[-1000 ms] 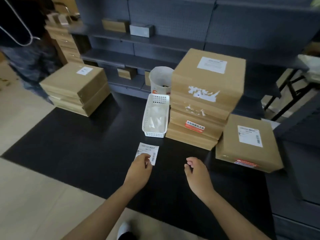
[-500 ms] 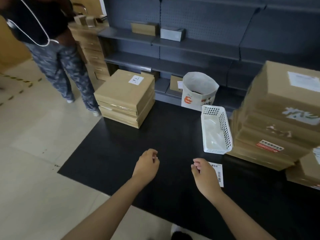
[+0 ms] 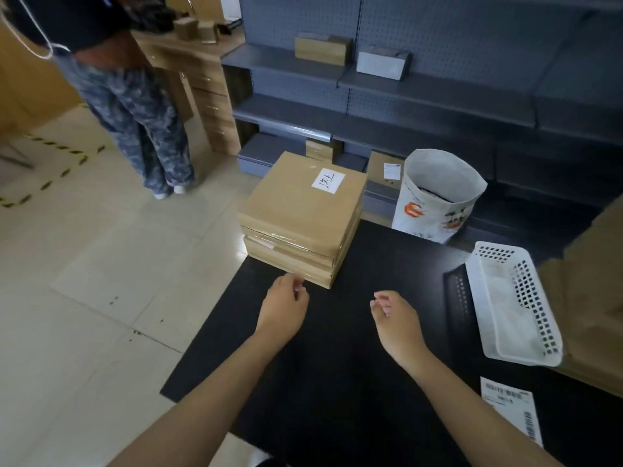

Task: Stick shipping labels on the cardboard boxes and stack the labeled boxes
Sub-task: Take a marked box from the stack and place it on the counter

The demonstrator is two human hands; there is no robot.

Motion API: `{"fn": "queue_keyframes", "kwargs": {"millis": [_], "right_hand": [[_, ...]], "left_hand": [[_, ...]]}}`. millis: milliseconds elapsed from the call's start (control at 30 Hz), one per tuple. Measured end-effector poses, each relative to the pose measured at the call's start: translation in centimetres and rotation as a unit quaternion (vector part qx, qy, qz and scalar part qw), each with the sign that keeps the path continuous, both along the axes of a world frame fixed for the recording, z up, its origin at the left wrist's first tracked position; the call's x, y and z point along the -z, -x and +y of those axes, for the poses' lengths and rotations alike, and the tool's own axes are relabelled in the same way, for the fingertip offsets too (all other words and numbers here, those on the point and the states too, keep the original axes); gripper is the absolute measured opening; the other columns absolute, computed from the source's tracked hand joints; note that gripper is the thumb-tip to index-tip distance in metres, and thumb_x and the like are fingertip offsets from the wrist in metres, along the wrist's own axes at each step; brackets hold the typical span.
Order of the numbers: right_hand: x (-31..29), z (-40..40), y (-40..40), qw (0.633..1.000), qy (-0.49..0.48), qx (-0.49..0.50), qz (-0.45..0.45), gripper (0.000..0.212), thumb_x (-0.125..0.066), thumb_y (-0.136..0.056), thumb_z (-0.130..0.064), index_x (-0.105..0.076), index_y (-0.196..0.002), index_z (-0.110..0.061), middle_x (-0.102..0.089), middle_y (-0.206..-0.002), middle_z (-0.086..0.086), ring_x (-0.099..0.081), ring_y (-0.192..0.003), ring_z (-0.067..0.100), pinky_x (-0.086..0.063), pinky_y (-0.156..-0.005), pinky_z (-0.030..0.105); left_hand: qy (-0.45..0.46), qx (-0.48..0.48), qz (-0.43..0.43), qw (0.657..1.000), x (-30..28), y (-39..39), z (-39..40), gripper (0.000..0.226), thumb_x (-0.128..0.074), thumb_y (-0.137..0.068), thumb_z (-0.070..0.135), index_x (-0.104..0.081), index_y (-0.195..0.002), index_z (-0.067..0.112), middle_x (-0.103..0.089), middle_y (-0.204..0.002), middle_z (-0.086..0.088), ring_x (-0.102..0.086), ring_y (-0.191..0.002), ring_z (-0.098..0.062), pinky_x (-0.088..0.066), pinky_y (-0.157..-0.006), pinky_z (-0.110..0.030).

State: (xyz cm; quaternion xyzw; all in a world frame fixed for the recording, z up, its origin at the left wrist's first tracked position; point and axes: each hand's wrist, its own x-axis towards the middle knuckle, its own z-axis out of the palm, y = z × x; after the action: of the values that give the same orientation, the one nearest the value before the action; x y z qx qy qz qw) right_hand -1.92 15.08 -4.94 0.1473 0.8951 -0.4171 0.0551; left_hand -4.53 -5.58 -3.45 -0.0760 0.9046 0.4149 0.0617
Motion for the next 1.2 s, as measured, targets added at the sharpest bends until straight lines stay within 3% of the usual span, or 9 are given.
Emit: {"fn": "queue_keyframes", "kwargs": {"millis": [100, 200, 333, 467, 567, 700, 800, 1033, 1200], "right_hand": [[-0.7, -3.2, 3.2, 0.999, 0.016, 0.037, 0.009, 0.030, -0.052, -0.098, -0.026, -0.057, -0.122, -0.009, -0.063, -0.115, 0.005, -0.057, -0.100, 0.014, -0.040, -0.083, 0.020], [-1.2, -5.9, 7.6, 0.994, 0.011, 0.110, 0.011, 0.038, -0.049, -0.098, -0.035, -0.057, -0.121, -0.006, -0.063, -0.116, 0.008, -0.058, -0.107, 0.022, -0.038, -0.082, 0.024], [-1.0, -8.2, 13.1, 0.978, 0.022, 0.206, -0.006, 0.041, -0.040, -0.098, -0.048, -0.053, -0.108, -0.010, -0.060, -0.128, 0.015, -0.054, -0.117, 0.031, -0.034, -0.082, 0.027], [-0.7, -10.1, 15.7, 0.968, 0.040, 0.245, -0.026, 0.063, -0.036, -0.096, -0.055, -0.048, -0.135, -0.006, -0.053, -0.138, 0.014, -0.049, -0.125, 0.032, -0.038, -0.101, 0.039], [-0.4, -11.4, 15.7, 0.964, 0.074, 0.254, -0.033, 0.055, -0.045, -0.096, -0.048, -0.050, -0.136, -0.010, -0.055, -0.135, 0.008, -0.051, -0.122, 0.029, -0.042, -0.097, 0.040], [-0.3, -12.4, 14.7, 0.958, 0.101, 0.267, -0.005, 0.048, -0.051, -0.095, -0.044, -0.055, -0.132, -0.013, -0.060, -0.126, 0.005, -0.054, -0.116, 0.025, -0.042, -0.087, 0.034], [-0.2, -12.3, 13.6, 0.950, 0.114, 0.292, 0.010, 0.043, -0.052, -0.096, -0.039, -0.059, -0.129, -0.013, -0.061, -0.122, 0.004, -0.054, -0.110, 0.022, -0.040, -0.086, 0.031], [-1.0, -10.3, 7.3, 0.925, 0.155, 0.344, 0.046, 0.036, -0.053, -0.097, -0.032, -0.061, -0.127, -0.014, -0.062, -0.115, 0.001, -0.055, -0.105, 0.017, -0.040, -0.088, 0.029], [-1.0, -5.2, 0.1, 0.909, 0.166, 0.374, 0.076, 0.034, -0.057, -0.095, -0.027, -0.062, -0.126, -0.013, -0.064, -0.115, 0.000, -0.057, -0.106, 0.016, -0.042, -0.091, 0.028]], "left_hand": [[-0.012, -0.077, 0.068, 0.995, -0.3, 3.8, -4.1, 0.015, -0.051, -0.093, 0.020, -0.058, -0.106, 0.016, -0.058, -0.101, 0.003, -0.057, -0.092, -0.016, -0.046, -0.080, -0.030], [-0.060, -0.146, 0.111, 0.981, -0.4, 8.8, -8.7, 0.010, -0.052, -0.092, 0.019, -0.052, -0.100, 0.013, -0.051, -0.101, -0.001, -0.054, -0.095, -0.023, -0.045, -0.084, -0.036], [-0.095, -0.097, 0.059, 0.989, -1.1, 15.2, -12.9, 0.033, -0.055, -0.093, 0.027, -0.050, -0.119, 0.007, -0.047, -0.116, -0.005, -0.049, -0.107, -0.024, -0.042, -0.096, -0.035], [-0.132, -0.035, -0.020, 0.990, -1.4, 19.9, -14.0, 0.059, -0.052, -0.096, 0.037, -0.034, -0.144, 0.008, -0.040, -0.143, -0.011, -0.041, -0.130, -0.027, -0.034, -0.108, -0.036], [-0.145, 0.035, -0.105, 0.983, -0.1, 21.9, -13.9, 0.072, -0.048, -0.096, 0.046, -0.019, -0.151, 0.011, -0.031, -0.154, -0.010, -0.034, -0.139, -0.029, -0.030, -0.113, -0.041], [-0.185, 0.074, -0.106, 0.974, 1.3, 21.2, -14.1, 0.053, -0.046, -0.097, 0.044, -0.042, -0.140, 0.015, -0.055, -0.134, -0.005, -0.053, -0.120, -0.025, -0.042, -0.102, -0.035], [-0.178, 0.078, -0.079, 0.978, 1.0, 20.4, -13.9, 0.044, -0.045, -0.098, 0.044, -0.050, -0.133, 0.017, -0.060, -0.125, -0.003, -0.057, -0.113, -0.025, -0.045, -0.099, -0.037], [-0.166, 0.108, -0.042, 0.979, -0.2, 15.2, -11.0, 0.043, -0.047, -0.097, 0.043, -0.053, -0.131, 0.019, -0.059, -0.122, 0.002, -0.055, -0.113, -0.020, -0.043, -0.099, -0.035], [-0.173, 0.145, -0.018, 0.974, -0.7, 8.6, -5.8, 0.043, -0.051, -0.096, 0.040, -0.050, -0.134, 0.020, -0.060, -0.123, 0.005, -0.054, -0.113, -0.015, -0.039, -0.093, -0.025]]}}
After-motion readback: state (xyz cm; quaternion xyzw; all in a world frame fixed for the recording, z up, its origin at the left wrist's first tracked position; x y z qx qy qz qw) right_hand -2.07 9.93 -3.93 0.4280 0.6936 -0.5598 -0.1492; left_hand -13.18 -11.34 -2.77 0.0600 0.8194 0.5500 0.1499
